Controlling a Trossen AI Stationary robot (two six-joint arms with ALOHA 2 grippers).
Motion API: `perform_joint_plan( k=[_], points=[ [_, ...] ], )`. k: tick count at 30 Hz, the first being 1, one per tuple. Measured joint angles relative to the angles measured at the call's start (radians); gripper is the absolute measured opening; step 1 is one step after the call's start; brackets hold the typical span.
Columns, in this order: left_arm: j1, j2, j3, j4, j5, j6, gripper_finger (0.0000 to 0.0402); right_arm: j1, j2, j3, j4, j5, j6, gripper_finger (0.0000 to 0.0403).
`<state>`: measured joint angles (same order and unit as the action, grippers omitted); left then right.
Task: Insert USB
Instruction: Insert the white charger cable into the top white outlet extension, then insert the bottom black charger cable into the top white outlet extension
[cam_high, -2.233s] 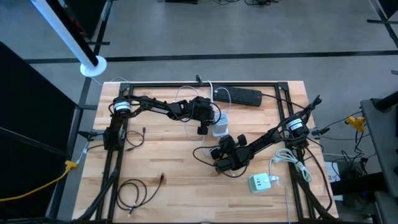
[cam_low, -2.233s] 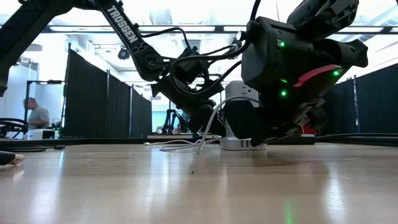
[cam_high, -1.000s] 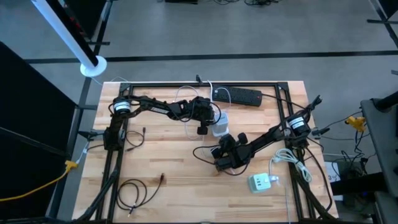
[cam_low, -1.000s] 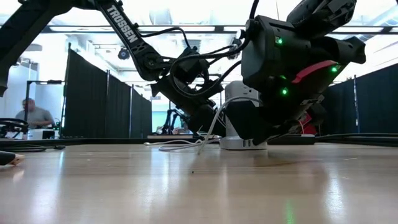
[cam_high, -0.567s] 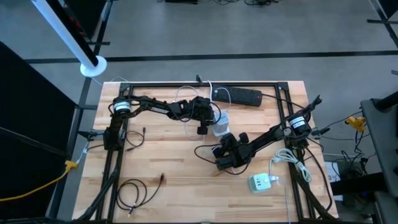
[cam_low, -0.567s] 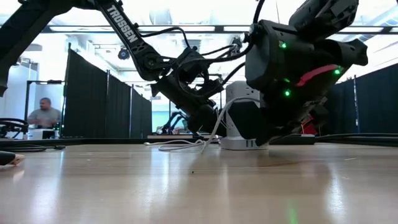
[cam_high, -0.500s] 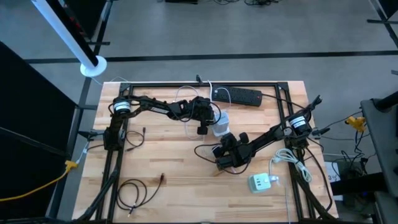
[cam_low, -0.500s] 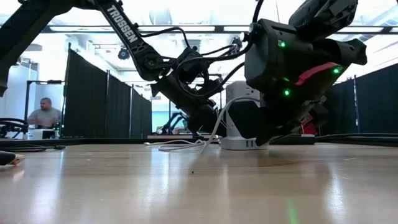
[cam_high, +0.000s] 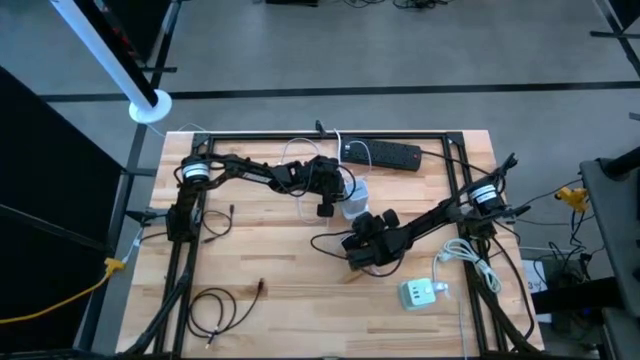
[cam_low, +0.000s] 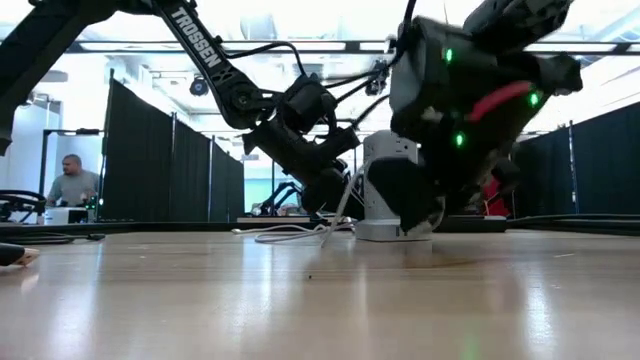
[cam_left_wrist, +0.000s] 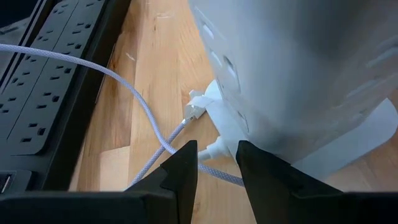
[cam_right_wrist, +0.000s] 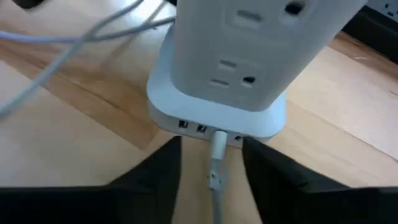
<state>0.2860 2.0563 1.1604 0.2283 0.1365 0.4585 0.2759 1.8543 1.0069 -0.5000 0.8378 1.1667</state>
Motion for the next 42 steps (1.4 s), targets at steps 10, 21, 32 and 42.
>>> perform_joint_plan(
  k=[10, 21, 32, 42],
  points=[
    [-0.001, -0.056, -0.002, -0.060, -0.007, -0.027, 0.0110, 0.034, -0.239, 0.000, -0.168, -0.071, -0.050, 0.0250],
    [-0.001, -0.166, 0.000, -0.198, -0.013, -0.119, 0.0110, -0.005, -0.359, 0.000, -0.257, -0.665, -0.423, 0.0235],
    [-0.016, -0.305, 0.001, -0.475, -0.023, -0.170, 0.0110, -0.004, -0.348, 0.000, -0.287, -0.931, -0.481, 0.0257],
    [-0.113, -0.596, 0.002, -0.768, -0.103, -0.419, 0.0110, -0.004, -0.349, 0.135, -0.287, -0.942, -0.490, 0.0274]
  ],
)
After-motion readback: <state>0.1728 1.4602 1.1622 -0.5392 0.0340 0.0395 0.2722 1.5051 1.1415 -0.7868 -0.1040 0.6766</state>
